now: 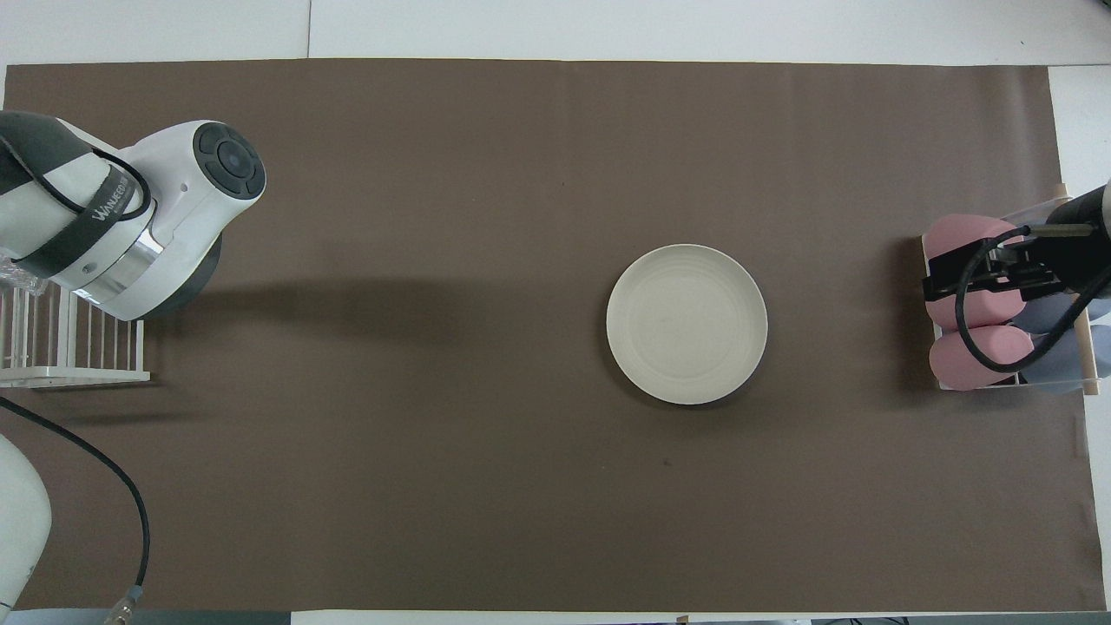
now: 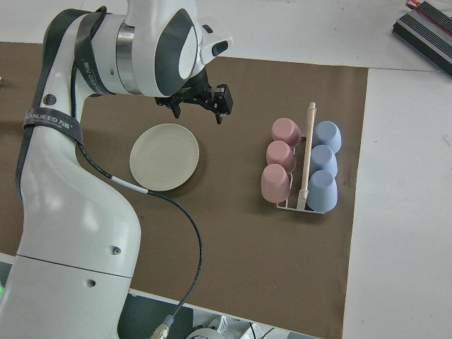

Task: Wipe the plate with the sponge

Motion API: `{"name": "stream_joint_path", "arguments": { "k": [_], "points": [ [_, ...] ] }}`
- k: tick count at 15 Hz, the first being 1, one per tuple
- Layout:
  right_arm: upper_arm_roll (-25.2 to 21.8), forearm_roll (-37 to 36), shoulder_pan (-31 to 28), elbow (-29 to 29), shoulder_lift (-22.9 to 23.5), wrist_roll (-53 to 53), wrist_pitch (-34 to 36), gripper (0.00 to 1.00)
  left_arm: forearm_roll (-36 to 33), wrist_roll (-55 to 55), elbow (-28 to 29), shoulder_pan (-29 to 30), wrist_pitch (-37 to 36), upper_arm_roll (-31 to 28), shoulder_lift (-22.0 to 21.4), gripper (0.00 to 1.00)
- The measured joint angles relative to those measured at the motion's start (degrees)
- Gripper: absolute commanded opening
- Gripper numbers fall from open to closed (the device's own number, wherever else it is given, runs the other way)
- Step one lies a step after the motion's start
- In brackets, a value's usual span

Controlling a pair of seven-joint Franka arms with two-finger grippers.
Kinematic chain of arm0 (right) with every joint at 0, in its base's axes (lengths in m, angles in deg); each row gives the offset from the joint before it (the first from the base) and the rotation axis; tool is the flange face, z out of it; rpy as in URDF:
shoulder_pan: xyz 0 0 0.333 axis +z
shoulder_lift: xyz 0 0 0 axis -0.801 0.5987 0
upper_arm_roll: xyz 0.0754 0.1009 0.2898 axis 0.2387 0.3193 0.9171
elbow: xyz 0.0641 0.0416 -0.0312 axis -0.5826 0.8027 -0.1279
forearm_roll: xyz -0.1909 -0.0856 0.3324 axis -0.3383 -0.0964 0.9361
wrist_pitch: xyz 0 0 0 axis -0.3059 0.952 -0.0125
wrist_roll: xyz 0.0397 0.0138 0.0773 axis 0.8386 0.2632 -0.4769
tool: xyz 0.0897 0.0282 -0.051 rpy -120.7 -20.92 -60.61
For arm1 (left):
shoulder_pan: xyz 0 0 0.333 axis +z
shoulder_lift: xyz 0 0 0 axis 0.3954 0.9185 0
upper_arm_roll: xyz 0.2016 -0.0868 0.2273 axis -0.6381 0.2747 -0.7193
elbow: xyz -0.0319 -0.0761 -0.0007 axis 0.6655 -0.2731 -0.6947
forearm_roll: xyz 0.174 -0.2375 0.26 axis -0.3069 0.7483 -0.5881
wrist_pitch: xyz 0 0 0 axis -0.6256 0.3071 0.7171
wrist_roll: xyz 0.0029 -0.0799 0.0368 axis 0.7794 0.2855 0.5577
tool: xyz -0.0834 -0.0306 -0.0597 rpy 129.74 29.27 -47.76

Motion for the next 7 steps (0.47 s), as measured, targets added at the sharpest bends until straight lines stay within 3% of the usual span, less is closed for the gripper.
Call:
{"name": "stream_joint_path", "arguments": {
  "k": [7],
  "points": [
    [-3.7, -0.1, -1.2, 0.1, 0.0, -6.7, -4.5, 1.00, 0.4, 1.1, 0.3, 0.0, 0.2, 0.4, 0.0, 0.00]
  ]
}}
